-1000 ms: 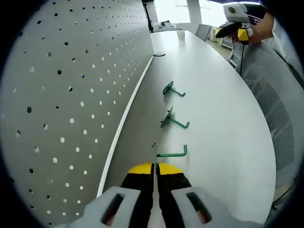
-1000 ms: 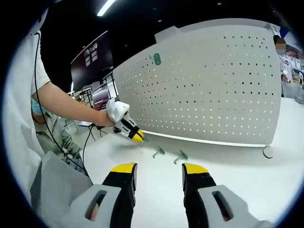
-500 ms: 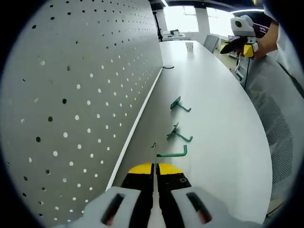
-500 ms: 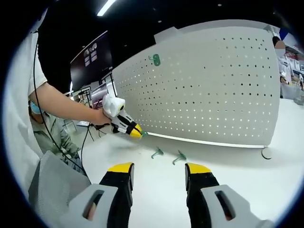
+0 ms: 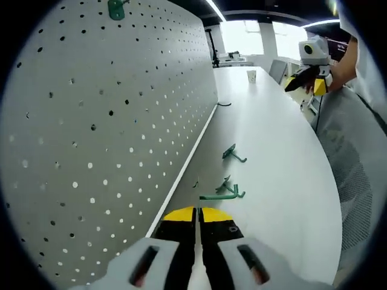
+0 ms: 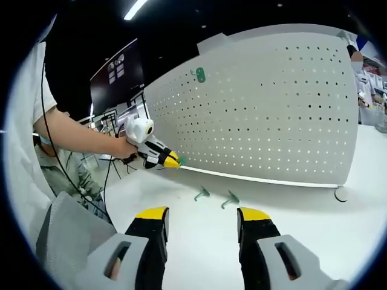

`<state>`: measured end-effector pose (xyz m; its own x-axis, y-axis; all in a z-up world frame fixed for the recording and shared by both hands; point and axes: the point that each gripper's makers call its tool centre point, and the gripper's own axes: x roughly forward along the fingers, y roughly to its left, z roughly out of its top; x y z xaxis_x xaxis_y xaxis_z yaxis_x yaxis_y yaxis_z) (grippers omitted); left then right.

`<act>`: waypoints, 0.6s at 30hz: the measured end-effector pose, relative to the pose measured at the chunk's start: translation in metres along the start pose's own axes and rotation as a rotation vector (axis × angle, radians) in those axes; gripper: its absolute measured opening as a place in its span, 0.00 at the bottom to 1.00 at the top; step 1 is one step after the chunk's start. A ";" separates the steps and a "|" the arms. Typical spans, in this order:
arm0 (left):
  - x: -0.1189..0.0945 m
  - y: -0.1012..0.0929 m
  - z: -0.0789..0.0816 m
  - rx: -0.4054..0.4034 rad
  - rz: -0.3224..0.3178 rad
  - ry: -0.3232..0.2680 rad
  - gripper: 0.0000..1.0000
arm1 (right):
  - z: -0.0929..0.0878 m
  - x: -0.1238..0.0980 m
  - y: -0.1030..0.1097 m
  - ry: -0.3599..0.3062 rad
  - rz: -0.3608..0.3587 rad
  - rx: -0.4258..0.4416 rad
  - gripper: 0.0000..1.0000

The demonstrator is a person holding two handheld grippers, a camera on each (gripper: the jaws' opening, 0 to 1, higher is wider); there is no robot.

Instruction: Insert the hook assembly into the mounting plate slot until the hook locks in place.

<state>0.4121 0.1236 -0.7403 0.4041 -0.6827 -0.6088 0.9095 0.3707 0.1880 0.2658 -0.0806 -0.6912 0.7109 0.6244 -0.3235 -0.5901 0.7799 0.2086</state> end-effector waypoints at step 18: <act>-0.021 0.000 0.033 -0.056 0.098 -0.131 0.01 | 0.011 -0.005 0.001 -0.047 -0.004 0.002 0.43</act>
<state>0.4066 0.1169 -0.7023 0.5029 -0.7165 -0.4834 0.8599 0.4713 0.1960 0.2665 -0.0823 -0.6790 0.7303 0.6228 -0.2805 -0.5866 0.7823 0.2095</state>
